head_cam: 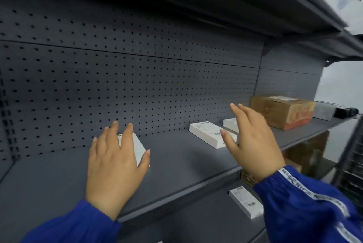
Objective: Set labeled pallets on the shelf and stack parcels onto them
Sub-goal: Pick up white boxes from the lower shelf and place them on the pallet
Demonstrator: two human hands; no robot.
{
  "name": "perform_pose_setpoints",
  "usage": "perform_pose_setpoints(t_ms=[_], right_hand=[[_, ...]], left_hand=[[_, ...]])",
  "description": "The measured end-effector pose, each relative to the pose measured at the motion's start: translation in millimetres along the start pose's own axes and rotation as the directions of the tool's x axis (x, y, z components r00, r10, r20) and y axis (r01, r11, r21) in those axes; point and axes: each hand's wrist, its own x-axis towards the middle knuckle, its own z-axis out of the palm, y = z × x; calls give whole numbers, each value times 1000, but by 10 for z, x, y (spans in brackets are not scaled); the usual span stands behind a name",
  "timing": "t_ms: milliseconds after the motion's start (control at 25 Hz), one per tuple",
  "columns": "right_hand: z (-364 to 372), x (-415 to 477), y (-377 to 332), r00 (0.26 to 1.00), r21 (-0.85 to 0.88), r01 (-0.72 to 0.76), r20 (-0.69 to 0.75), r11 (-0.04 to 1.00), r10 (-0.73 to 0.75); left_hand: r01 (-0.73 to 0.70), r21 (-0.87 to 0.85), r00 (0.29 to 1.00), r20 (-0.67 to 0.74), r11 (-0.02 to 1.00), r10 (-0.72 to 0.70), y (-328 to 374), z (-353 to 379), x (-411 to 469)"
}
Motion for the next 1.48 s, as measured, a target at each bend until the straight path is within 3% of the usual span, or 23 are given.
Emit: perform_pose_setpoints(t_ms=[120, 200, 440, 560, 640, 720, 960, 1120, 1240, 1360, 1480], right_hand=[[516, 238, 327, 984, 21, 14, 176, 1000, -17], [840, 412, 564, 938, 31, 6, 346, 999, -17], [1549, 733, 1061, 696, 23, -94, 717, 995, 50], [1772, 770, 1172, 631, 31, -113, 774, 993, 47], [1880, 779, 1220, 636, 56, -98, 771, 994, 20], [1955, 783, 1260, 666, 88, -89, 746, 992, -6], [1863, 828, 1220, 765, 174, -91, 643, 981, -43], [1522, 740, 930, 892, 278, -57, 445, 959, -76], [1165, 501, 567, 937, 413, -53, 336, 909, -98], [749, 190, 61, 950, 541, -77, 294, 838, -103], [298, -111, -534, 941, 614, -60, 298, 787, -160]], left_hand=[[115, 109, 988, 95, 987, -126, 105, 269, 120], [247, 169, 943, 183, 954, -277, 236, 389, 212], [427, 413, 765, 309, 804, -565, 479, 689, 401], [489, 492, 666, 322, 720, -673, 435, 690, 427], [556, 484, 591, 340, 675, -731, 365, 655, 438], [596, 454, 564, 351, 662, -748, 328, 631, 437], [627, 358, 647, 256, 692, -719, 442, 562, 415], [597, 316, 762, 64, 737, -644, 549, 352, 233], [563, 261, 823, -82, 784, -563, 542, -13, -33], [551, 246, 835, -155, 798, -529, 432, -536, -382], [577, 235, 816, -130, 782, -563, 163, -1118, -802]])
